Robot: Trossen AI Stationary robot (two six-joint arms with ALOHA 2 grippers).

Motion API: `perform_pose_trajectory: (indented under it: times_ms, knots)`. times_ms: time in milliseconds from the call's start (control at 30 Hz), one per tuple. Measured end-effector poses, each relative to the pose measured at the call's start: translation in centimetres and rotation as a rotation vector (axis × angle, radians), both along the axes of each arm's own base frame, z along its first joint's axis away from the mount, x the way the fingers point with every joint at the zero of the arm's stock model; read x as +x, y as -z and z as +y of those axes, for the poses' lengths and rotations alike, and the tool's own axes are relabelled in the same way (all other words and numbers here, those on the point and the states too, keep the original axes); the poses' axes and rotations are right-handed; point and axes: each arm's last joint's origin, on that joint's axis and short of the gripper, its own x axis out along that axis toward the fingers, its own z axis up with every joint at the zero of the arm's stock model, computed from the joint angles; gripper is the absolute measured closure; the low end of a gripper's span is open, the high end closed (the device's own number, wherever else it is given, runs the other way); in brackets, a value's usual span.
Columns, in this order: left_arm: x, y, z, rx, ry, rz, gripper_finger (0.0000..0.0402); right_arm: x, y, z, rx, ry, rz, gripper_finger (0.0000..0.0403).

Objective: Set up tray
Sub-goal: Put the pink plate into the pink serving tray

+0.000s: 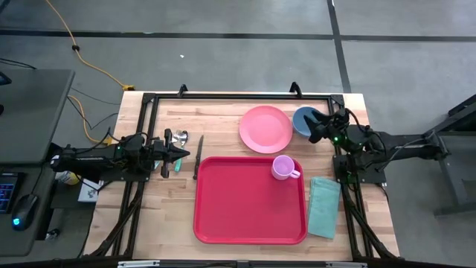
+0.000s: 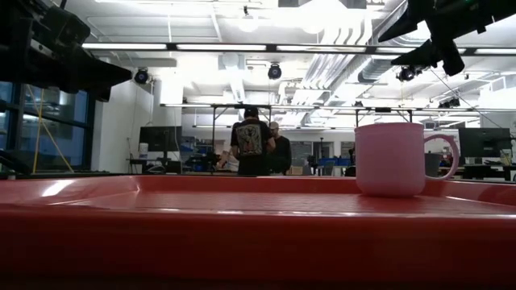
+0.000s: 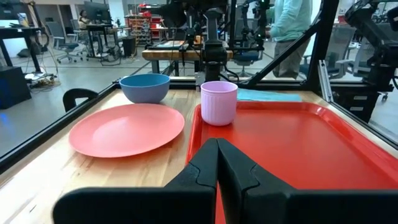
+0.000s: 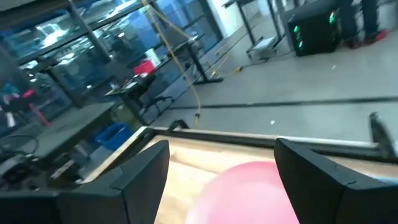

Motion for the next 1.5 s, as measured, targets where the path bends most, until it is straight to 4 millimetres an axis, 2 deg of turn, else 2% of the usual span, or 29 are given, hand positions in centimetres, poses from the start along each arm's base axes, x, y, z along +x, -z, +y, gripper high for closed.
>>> perform_pose_trajectory:
  times_ms: [233,433,633,867,1200,1500]
  knots:
    - [0.0,-0.7,0.1,0.005,-0.033,-0.071,0.0364,0.1,2.0,-0.4,0.158,0.063,0.059,0.0132]
    - [0.0,-0.9,0.1,0.007,-0.033,-0.093,0.0364,1.0,3.1,-1.4,0.220,0.093,0.130,0.0132]
    - [0.0,-0.9,0.1,0.007,-0.033,-0.095,0.0364,2.3,4.6,-2.7,0.380,0.039,0.189,0.0132]
    - [0.0,-0.9,0.1,0.007,-0.033,-0.094,0.0364,3.7,6.1,-3.7,0.483,-0.014,0.259,0.0123]
    - [0.0,-0.9,0.1,0.005,-0.033,-0.094,0.0364,4.9,7.0,-3.7,0.643,-0.085,0.227,0.0120]
    - [0.0,-0.9,0.1,0.004,-0.033,-0.094,0.0364,4.4,7.7,-3.4,0.748,-0.079,0.270,0.0126]
